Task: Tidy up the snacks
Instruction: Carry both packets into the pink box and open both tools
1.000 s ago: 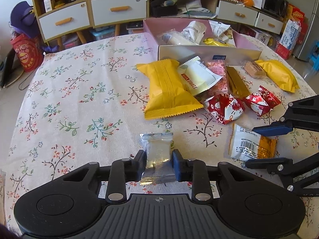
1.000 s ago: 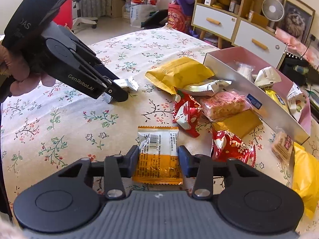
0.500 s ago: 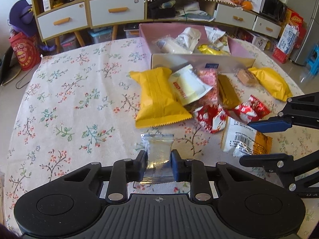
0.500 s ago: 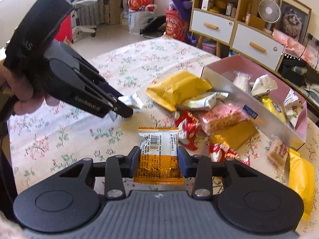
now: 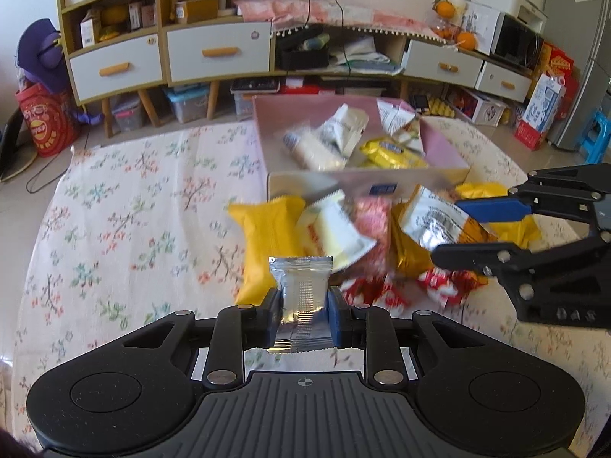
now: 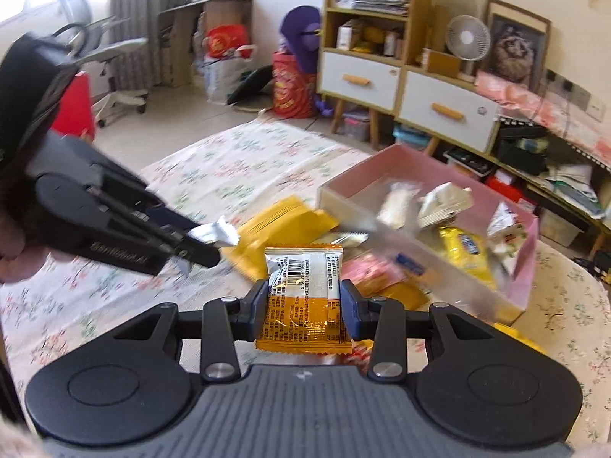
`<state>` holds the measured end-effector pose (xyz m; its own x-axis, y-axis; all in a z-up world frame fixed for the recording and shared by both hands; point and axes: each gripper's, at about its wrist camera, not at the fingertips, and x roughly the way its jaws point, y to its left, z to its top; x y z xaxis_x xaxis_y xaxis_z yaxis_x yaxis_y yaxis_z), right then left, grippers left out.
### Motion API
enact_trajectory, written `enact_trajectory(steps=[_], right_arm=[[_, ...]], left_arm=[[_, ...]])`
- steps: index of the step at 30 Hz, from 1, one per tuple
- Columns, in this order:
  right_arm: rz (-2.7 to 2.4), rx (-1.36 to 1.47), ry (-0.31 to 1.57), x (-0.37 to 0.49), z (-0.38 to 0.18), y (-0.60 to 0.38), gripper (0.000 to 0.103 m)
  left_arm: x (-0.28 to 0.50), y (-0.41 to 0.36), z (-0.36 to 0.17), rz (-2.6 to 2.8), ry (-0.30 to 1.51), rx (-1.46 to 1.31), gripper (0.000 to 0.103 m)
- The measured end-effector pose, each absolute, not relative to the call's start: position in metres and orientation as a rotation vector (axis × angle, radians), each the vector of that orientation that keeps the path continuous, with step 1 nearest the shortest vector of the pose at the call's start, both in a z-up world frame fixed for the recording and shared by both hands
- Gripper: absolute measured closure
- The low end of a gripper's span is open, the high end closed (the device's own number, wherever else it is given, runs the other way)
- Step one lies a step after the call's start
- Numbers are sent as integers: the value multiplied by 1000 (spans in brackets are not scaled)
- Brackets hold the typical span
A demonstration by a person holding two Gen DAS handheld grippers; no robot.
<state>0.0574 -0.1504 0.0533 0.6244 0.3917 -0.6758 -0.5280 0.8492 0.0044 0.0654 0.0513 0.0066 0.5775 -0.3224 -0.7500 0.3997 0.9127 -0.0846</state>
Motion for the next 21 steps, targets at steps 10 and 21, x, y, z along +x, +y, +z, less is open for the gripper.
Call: enact_trajectory(steps=[10,21], right_arm=[[387,-107,698,94,61,-188,66],[270,-16,726,127,46,-207,66]], left_arm=[[97,26,19,-414,819,76,80],[151,-8,18,-410,770,84,80]])
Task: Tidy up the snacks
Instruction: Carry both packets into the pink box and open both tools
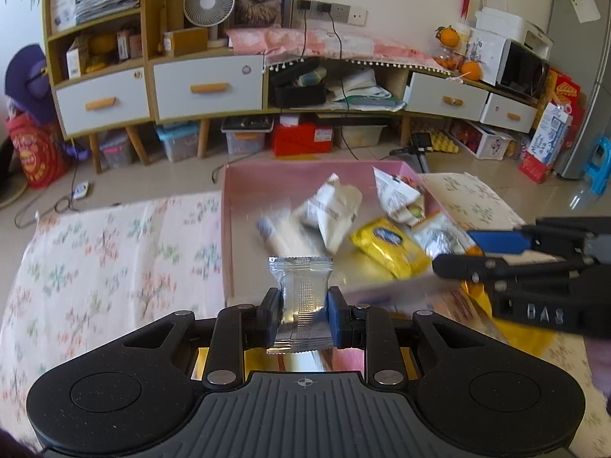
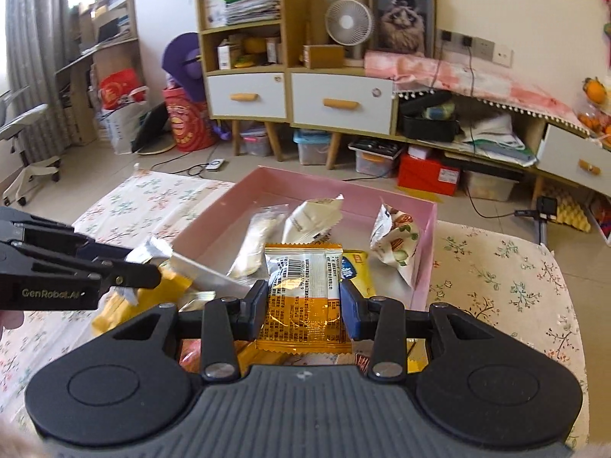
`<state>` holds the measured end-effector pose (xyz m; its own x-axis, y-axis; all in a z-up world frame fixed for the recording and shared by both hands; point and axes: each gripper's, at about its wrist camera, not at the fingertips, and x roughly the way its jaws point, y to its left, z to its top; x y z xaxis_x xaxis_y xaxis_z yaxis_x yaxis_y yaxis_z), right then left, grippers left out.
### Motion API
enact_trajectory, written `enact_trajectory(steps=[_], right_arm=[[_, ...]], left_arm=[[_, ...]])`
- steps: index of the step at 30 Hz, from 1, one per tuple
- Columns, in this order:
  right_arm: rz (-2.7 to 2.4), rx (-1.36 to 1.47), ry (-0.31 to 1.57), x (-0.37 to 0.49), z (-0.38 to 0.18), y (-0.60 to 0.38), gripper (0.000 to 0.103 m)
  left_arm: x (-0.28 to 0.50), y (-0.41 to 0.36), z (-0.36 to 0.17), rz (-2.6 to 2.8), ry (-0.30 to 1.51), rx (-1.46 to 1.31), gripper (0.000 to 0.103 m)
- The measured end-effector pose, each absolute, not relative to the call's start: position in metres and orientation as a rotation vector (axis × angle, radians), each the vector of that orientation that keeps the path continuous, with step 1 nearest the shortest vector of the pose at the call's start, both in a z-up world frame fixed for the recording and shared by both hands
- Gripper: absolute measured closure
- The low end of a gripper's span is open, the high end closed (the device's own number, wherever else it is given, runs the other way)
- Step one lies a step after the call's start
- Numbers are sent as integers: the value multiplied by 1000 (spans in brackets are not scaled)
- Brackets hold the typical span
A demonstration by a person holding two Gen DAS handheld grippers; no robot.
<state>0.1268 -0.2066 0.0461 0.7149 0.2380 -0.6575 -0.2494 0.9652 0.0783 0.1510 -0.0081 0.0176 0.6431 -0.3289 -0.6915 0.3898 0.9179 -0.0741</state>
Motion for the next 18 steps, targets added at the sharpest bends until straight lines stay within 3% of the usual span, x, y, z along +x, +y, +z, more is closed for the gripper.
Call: enact_trajectory(steps=[18], right_arm=[[105,8,734,148,23,-220,66]], left_arm=[[203,-39,-16,-319,782,181,80]])
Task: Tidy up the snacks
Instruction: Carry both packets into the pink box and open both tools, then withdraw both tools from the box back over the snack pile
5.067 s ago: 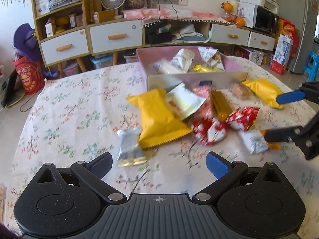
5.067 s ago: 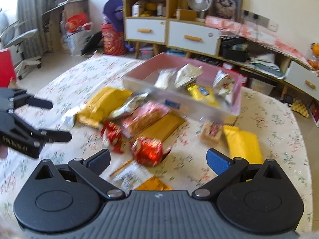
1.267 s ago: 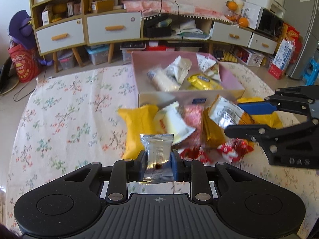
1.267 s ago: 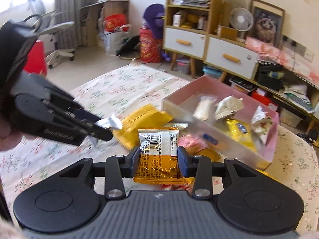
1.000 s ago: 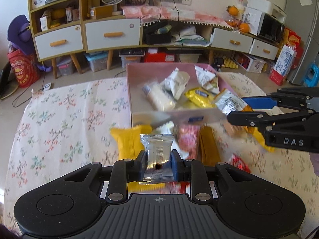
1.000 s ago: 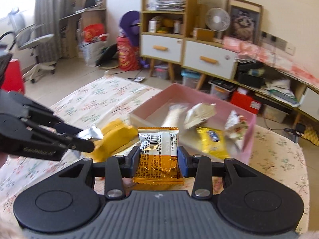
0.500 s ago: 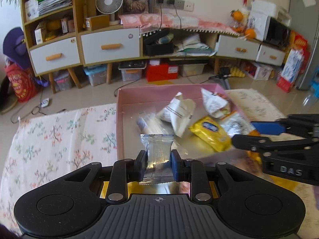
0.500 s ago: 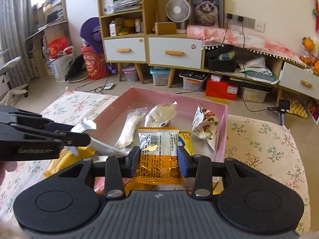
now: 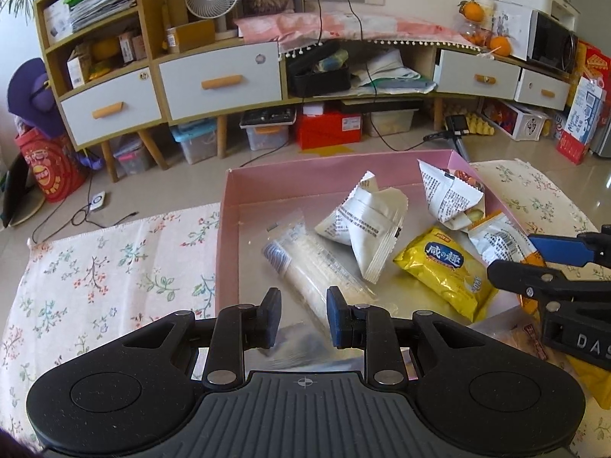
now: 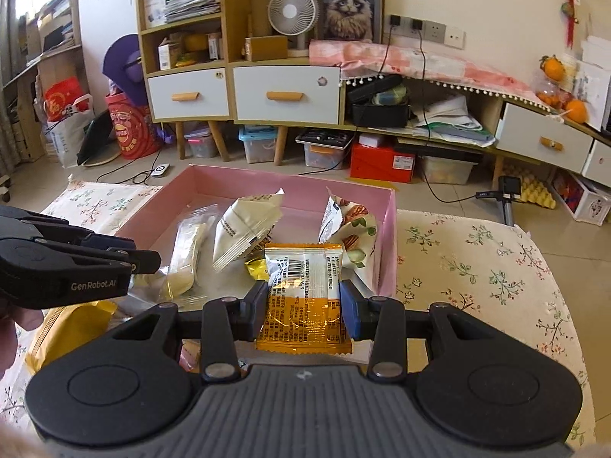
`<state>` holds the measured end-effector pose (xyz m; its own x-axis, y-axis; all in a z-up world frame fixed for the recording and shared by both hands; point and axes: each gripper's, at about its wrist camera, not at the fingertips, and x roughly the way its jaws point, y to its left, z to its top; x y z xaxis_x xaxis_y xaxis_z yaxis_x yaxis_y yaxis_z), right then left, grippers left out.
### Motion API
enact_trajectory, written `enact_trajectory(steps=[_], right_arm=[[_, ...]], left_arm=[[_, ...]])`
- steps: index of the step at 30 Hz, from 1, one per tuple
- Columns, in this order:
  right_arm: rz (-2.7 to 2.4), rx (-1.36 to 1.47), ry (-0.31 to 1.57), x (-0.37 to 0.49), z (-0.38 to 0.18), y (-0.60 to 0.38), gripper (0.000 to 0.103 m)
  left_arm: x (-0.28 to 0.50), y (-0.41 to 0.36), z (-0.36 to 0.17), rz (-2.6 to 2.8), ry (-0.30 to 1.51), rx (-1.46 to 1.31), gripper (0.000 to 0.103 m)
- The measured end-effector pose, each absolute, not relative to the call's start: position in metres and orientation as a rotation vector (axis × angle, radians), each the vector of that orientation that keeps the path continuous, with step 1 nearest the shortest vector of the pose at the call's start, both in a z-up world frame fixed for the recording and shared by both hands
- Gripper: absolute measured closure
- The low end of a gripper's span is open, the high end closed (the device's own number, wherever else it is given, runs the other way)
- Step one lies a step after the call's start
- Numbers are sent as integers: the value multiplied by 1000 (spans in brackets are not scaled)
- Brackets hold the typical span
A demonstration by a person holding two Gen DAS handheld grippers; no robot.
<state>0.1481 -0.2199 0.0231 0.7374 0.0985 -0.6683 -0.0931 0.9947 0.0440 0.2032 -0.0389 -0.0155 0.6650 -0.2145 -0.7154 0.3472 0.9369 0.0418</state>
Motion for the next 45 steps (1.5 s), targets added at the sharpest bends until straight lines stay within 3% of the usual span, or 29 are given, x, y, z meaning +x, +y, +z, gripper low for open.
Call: enact_trajectory(steps=[4,6,9,11,14,21,45], right_arm=[[112,-1,736,148,21,-216,65],[124,-7,727,147,22,-215,62],[133,-18,719,145,24,-214,46],[133,-23,720,145,26,-214,43],[129,-36,717,142,30,-214,34],[126,-75,721,132,41,-214,22],[201,-160,781,77,52,-200,8]], left_arm=[[204,-39,-15,-315,776,169,79],[206,-38,-15,-328,772,159,71],[204,-36,-17,-339,789,152,50],[199,-34,-15,-337,773,157,34],[192,-31,-13,-351,772,157,26],[168,-24,-3,-362,773,147,18],[80,-7,4,-389,808,171,5]])
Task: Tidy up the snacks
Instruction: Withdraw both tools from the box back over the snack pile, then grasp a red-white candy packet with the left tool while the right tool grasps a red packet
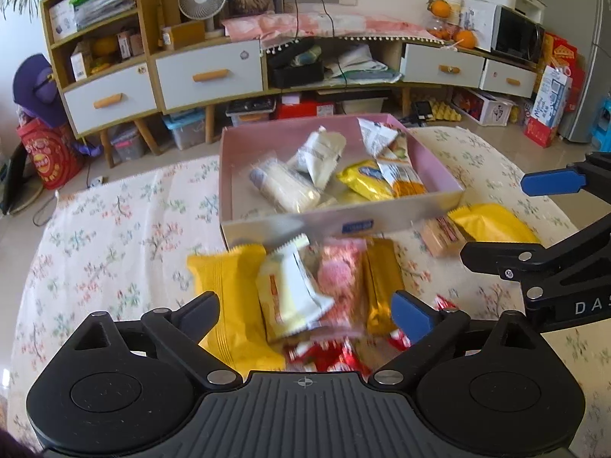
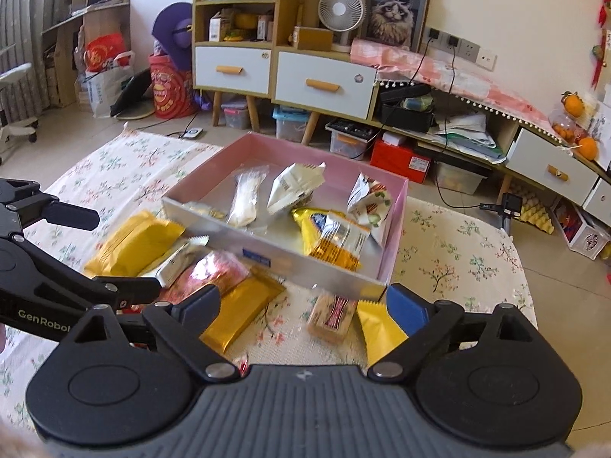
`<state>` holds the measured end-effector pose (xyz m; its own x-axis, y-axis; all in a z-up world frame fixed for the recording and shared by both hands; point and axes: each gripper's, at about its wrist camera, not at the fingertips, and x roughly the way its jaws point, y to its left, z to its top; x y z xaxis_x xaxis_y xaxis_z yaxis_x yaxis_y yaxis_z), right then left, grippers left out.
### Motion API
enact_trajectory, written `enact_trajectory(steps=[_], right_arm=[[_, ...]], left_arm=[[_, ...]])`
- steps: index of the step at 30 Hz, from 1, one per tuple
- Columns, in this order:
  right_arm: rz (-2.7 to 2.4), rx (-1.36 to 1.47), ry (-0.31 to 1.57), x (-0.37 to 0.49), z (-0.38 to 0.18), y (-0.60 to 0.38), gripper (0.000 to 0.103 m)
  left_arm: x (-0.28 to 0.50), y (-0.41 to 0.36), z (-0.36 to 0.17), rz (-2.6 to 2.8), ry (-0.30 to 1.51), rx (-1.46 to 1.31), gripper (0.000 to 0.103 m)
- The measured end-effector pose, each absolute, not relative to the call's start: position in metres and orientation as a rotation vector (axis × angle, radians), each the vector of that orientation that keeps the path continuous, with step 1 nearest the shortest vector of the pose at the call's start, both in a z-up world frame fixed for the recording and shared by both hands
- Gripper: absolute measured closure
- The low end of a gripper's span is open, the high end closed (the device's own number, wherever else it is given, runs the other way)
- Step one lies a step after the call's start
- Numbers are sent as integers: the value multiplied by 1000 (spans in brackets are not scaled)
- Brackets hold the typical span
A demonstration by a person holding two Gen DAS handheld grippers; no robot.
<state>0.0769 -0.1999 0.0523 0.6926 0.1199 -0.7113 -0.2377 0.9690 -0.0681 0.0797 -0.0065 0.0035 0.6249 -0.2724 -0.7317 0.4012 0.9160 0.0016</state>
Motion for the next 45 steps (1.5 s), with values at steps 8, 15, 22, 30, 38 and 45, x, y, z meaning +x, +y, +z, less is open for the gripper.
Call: enact_trajectory(steps=[8,15,22,30,38,45], right_arm=[[237,-163,794,59,51,-203,7],[247,-170,797,44,47,-206,6],[262,-192,777,29,35,-214,5],[314,-159,779,21,22,-223,5],[440,-99,781,21,15,-216,11],[471,-98,802,26,7,-210,17]], left_arm=[[59,1,-7,-409,838,170,5],[42,8,-11,-430,819,181,5],[28,20,-23,-443,802,169,5],[20,19,-40,-488,760,162,5],[24,16,-51,-507,715,123,8],[43,14,-58,-529,724,18,32]])
